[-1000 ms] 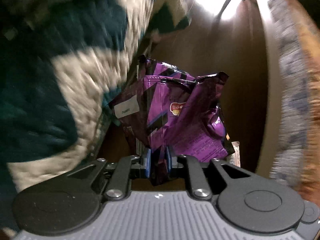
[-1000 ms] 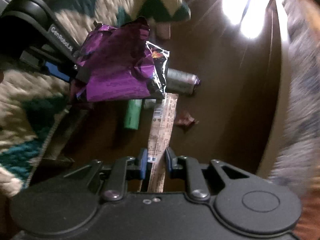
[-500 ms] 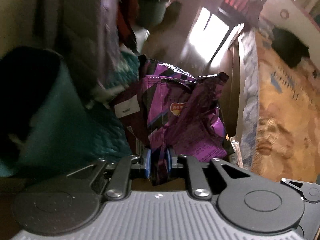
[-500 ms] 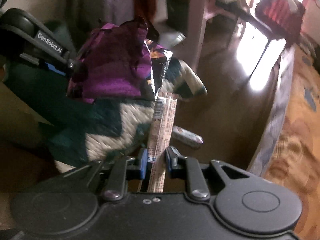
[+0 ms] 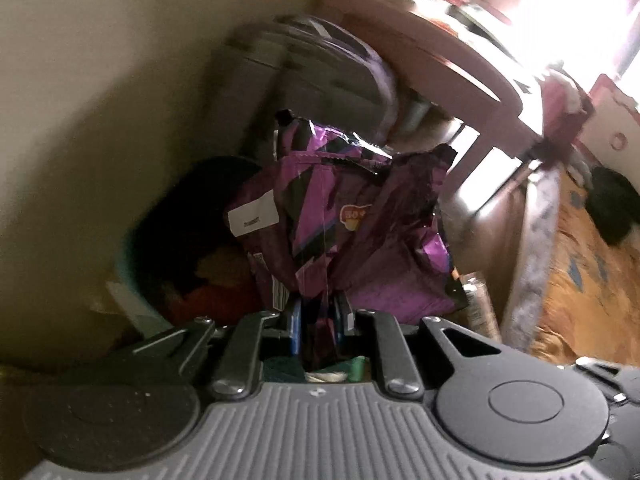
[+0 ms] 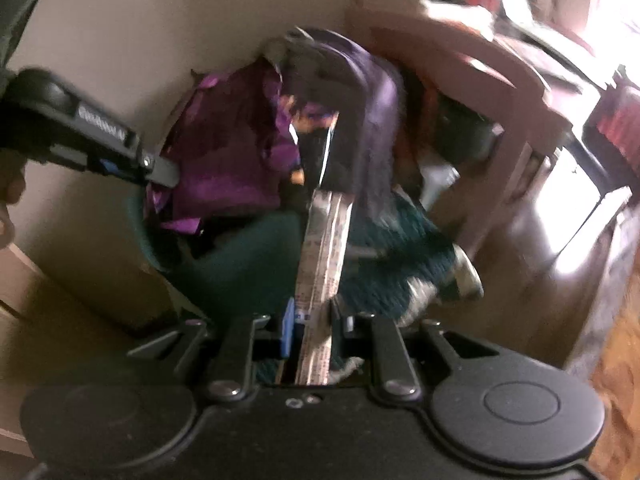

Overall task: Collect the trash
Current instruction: 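Carry snack bag and paper strip to the green bin and release both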

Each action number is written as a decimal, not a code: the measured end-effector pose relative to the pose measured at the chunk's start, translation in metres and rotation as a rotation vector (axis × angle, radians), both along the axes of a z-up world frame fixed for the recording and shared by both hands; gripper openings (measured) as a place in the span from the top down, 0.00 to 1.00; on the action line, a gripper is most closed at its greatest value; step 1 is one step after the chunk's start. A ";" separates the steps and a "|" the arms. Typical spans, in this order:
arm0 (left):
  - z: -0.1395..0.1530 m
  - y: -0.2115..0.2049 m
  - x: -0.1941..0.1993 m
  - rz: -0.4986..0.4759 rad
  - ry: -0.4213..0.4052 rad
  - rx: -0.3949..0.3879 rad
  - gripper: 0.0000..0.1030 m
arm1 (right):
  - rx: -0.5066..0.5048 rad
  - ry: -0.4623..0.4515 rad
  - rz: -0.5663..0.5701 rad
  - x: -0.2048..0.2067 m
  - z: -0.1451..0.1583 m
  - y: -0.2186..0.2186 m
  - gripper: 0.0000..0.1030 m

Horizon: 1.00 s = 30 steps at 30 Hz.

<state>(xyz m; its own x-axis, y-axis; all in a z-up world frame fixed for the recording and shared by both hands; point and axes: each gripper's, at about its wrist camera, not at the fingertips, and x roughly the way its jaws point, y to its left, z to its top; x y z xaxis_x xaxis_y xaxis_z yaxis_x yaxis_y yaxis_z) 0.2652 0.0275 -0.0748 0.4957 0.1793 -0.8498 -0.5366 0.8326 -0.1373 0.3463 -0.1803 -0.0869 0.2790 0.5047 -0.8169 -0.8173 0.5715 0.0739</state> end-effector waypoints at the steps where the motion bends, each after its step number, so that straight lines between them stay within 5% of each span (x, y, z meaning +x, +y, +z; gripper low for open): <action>1: 0.003 0.003 -0.005 0.015 0.010 0.007 0.86 | -0.002 -0.006 0.012 -0.001 0.004 0.013 0.82; 7: 0.008 0.024 -0.015 0.063 0.057 0.046 0.86 | -0.014 0.013 0.075 -0.003 0.003 0.085 0.82; 16: -0.023 0.007 0.006 -0.040 0.175 0.175 0.86 | -0.120 0.048 0.096 -0.004 -0.039 0.187 0.83; 30: -0.078 0.020 0.047 -0.143 0.289 0.081 0.85 | -0.219 0.130 0.021 0.034 -0.098 0.221 0.81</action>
